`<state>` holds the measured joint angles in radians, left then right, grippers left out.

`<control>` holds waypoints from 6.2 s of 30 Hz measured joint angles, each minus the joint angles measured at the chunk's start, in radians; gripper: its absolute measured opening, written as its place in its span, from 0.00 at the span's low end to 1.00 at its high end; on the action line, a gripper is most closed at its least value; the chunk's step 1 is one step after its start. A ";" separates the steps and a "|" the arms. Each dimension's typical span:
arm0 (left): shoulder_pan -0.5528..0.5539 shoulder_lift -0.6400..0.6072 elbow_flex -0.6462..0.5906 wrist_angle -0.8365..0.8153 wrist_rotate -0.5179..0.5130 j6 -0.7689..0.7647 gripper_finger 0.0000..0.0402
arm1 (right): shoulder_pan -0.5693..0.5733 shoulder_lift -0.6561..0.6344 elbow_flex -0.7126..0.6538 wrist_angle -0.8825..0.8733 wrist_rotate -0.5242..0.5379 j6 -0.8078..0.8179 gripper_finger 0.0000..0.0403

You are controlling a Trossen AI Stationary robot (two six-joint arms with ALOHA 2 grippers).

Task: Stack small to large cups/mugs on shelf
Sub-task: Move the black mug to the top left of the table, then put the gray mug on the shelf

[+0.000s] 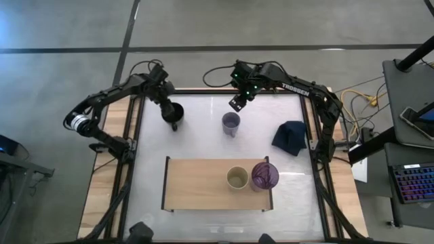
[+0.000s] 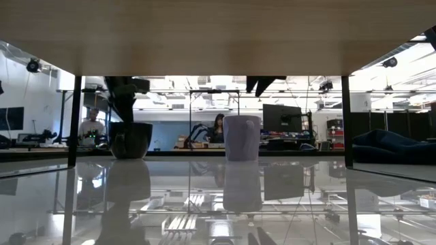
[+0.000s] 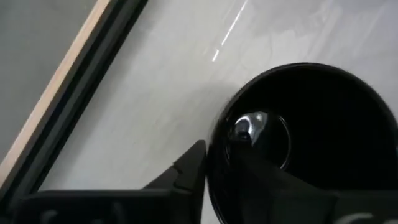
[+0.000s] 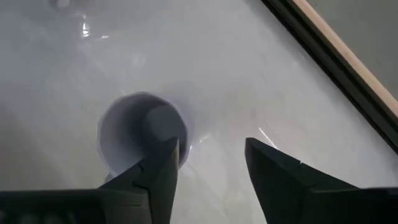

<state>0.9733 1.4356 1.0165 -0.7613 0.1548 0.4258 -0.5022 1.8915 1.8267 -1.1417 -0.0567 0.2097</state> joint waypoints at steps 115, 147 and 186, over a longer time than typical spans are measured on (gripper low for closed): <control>-0.558 0.316 0.187 0.366 0.047 -0.518 0.12 | -0.007 -0.038 0.205 -0.057 0.061 -0.031 0.48; -0.577 -0.159 0.355 -0.141 0.050 -0.378 0.01 | -0.013 -0.039 0.152 -0.081 0.060 -0.012 0.48; -1.142 -0.045 0.700 -0.406 -0.216 -0.875 0.01 | 0.131 -0.111 0.139 -0.145 0.059 0.008 0.48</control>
<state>-0.1682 1.3903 1.7164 -1.1672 -0.0609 -0.4493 -0.3713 1.7805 1.9660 -1.2865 0.0020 0.2181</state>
